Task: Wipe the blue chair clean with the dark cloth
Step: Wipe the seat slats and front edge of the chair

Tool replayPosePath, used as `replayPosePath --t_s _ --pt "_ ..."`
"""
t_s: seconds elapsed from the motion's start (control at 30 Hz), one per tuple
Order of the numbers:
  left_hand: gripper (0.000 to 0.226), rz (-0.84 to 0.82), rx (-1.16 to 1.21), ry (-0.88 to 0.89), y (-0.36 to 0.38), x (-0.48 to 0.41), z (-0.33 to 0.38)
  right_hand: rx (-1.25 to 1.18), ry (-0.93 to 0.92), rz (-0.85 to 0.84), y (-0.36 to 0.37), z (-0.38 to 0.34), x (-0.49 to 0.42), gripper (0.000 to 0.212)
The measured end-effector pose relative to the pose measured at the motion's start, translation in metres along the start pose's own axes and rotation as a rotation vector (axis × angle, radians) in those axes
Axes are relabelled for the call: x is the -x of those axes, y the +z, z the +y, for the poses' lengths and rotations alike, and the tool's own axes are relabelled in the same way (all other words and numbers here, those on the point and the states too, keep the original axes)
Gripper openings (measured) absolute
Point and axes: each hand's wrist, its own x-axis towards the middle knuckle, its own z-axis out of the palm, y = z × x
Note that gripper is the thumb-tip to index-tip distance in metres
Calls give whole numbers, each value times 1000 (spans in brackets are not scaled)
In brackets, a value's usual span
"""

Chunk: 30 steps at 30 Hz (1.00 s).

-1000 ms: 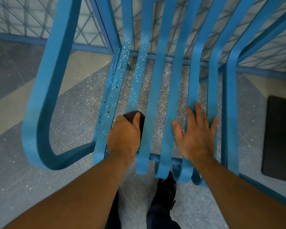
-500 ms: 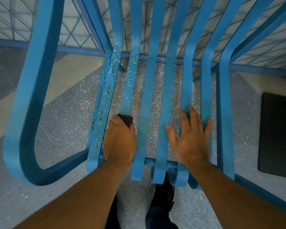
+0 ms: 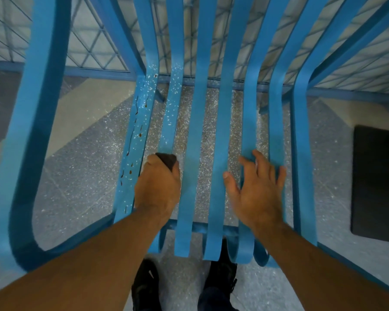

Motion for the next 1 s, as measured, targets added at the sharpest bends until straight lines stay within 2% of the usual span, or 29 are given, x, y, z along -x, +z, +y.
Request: replayPosePath --t_s 0.1,0.2,0.33,0.4,0.5,0.67,0.77,0.9,1.0 --pt "52 -23 20 -103 -1 -20 13 -58 24 98 -10 -1 -36 59" --pt "52 6 45 -132 3 -40 28 2 34 -16 -11 -1 -71 65" --pt "43 94 -53 42 8 -41 28 22 92 -77 -5 -1 -98 77" --pt "41 82 -91 95 10 -36 22 37 101 -87 -2 -5 -105 83" --pt "39 54 -45 23 8 -43 26 37 142 -68 2 -14 -114 87" --pt "52 1 55 -134 6 -83 53 66 165 -47 6 -17 -115 88" --pt "46 57 28 -67 10 -98 62 83 163 -29 7 -18 -117 88" --pt "41 92 -79 174 14 -88 48 99 164 -29 5 -20 -117 88" --pt "40 48 -12 65 11 -92 51 94 166 -42 3 -21 -116 88"
